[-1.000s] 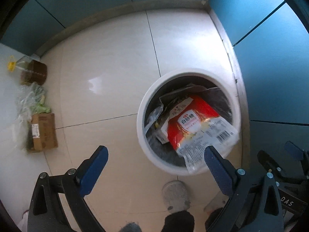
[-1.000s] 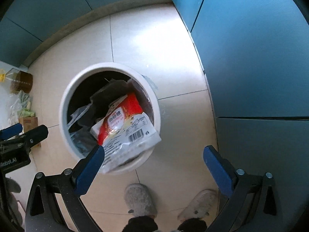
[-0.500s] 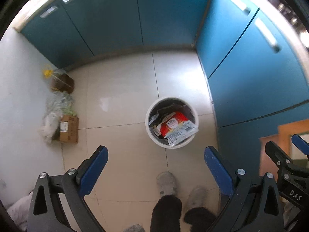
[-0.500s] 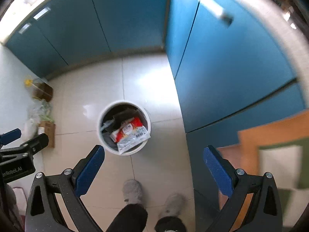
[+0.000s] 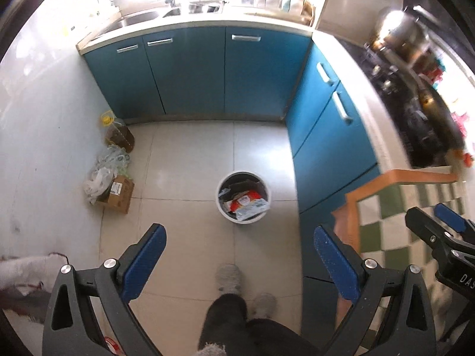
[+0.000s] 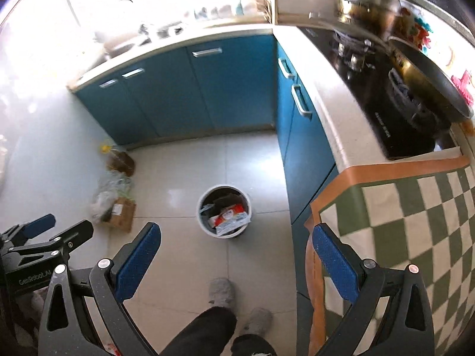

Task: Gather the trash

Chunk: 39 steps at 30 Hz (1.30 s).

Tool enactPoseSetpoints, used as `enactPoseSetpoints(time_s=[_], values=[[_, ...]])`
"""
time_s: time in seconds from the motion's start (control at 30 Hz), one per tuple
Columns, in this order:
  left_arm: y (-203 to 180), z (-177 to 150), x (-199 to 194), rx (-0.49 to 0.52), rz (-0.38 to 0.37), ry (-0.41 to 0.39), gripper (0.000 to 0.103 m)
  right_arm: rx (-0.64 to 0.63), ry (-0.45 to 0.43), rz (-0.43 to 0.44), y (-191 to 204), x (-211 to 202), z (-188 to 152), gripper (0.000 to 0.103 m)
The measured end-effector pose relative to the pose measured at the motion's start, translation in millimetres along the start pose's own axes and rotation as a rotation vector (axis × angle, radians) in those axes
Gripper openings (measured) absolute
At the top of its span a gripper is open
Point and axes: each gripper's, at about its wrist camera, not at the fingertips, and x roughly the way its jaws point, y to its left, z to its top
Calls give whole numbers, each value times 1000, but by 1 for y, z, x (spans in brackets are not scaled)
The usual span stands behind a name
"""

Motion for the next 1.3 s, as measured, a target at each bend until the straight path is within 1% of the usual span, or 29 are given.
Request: enactPoseSetpoints(time_s=[0.03,0.2,0.4,0.57,0.87,1.3], values=[[-1,-3,-11,-6,-10,-6,102,-8,-7,24,-2,-18,-3,103],[-7,-16,-57,-14,-50,-38,102,-49,-50,90,1,-76,-11,103],[-2,-23,-95,-24,-93,-79,102,-50,-49,142,9,-112,-15,103],[3,-29,-112,-24,-107,-97,102,-46,-41,177,17,-122,-22,103],[8,-41,-125,-37,-127,-120,102,-65,-29,222,31,-127,-34,103],[13,-47,-129,-35,-133,-115,103,-83,-17,229,30,-133,-44,103]])
